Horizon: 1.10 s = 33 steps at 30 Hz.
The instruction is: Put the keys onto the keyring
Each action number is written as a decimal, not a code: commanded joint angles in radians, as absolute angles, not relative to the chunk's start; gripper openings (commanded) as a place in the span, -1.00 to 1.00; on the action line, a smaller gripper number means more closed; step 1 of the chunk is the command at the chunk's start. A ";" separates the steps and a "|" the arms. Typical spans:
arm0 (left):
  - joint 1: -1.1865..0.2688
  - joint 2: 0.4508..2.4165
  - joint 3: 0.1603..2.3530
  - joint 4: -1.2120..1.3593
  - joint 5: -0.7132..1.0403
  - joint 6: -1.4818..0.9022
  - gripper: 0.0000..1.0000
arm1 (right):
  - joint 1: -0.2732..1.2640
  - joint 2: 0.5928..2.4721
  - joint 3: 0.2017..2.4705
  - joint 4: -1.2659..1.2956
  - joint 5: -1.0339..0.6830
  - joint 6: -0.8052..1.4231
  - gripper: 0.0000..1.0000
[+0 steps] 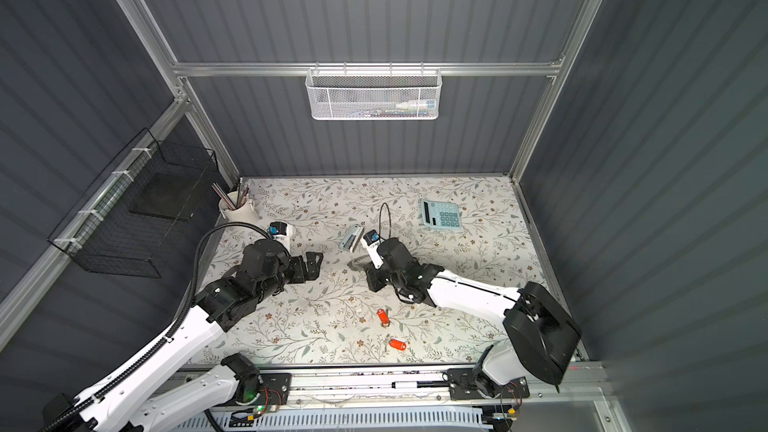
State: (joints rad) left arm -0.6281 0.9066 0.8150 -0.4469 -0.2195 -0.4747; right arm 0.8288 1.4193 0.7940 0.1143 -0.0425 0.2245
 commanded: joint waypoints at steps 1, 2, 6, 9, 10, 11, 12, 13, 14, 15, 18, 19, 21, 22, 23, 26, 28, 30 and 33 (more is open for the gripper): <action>-0.624 0.920 0.876 -0.440 -0.162 -0.421 0.93 | 0.790 1.352 0.752 0.283 -0.023 0.164 -1.00; -0.624 0.928 0.887 -0.439 -0.147 -0.419 0.91 | 0.778 1.337 0.741 0.302 -0.036 0.166 -1.00; -0.624 0.975 0.932 -0.445 -0.085 -0.414 0.83 | 0.731 1.281 0.707 0.376 -0.087 0.147 -1.00; -0.624 1.009 0.959 -0.431 -0.011 -0.401 0.78 | 0.680 1.246 0.677 0.444 -0.136 0.166 -1.00; -0.624 1.021 0.967 -0.420 0.012 -0.396 0.76 | 0.659 1.231 0.659 0.484 -0.162 0.180 -1.00; -0.623 1.032 0.975 -0.415 0.030 -0.392 0.75 | 0.644 1.218 0.641 0.518 -0.185 0.192 -1.00; -0.623 1.043 0.985 -0.406 0.053 -0.388 0.73 | 0.628 1.202 0.624 0.548 -0.210 0.200 -1.00; -0.623 1.053 0.993 -0.399 0.076 -0.385 0.71 | 0.618 1.188 0.613 0.567 -0.232 0.206 -1.00; -0.623 1.060 0.998 -0.390 0.091 -0.384 0.69 | 0.611 1.176 0.611 0.574 -0.251 0.209 -1.00; -0.623 1.069 1.003 -0.376 0.116 -0.383 0.68 | 0.607 1.163 0.605 0.579 -0.272 0.213 -1.00; -0.621 1.084 1.000 -0.307 0.204 -0.371 0.64 | 0.589 1.129 0.577 0.642 -0.366 0.259 -1.00; -0.621 1.091 1.001 -0.283 0.235 -0.366 0.63 | 0.581 1.125 0.570 0.666 -0.400 0.282 -1.00; -0.621 1.108 0.995 -0.228 0.307 -0.353 0.61 | 0.566 1.102 0.553 0.711 -0.458 0.316 -1.00; -0.621 1.118 0.990 -0.195 0.337 -0.353 0.59 | 0.559 1.089 0.538 0.757 -0.486 0.335 -1.00; -0.621 1.124 0.988 -0.168 0.371 -0.357 0.57 | 0.552 1.086 0.525 0.792 -0.507 0.351 -1.00; -0.621 1.146 0.988 -0.097 0.429 -0.358 0.47 | 0.528 1.086 0.521 0.847 -0.574 0.404 -1.00; -0.621 1.145 0.982 -0.058 0.443 -0.346 0.44 | 0.518 1.083 0.517 0.884 -0.608 0.439 -1.00; -0.621 1.138 0.973 -0.024 0.456 -0.335 0.41 | 0.517 1.081 0.518 0.910 -0.638 0.469 -1.00; -0.621 1.125 0.966 0.007 0.497 -0.321 0.36 | 0.517 1.072 0.519 0.927 -0.672 0.501 -1.00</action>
State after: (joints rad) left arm -0.6270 1.1484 0.9695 -0.0715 0.4198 -0.3561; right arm 0.5194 1.0943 0.5224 0.8268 -0.5945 0.4377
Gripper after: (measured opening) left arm 0.685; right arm 0.050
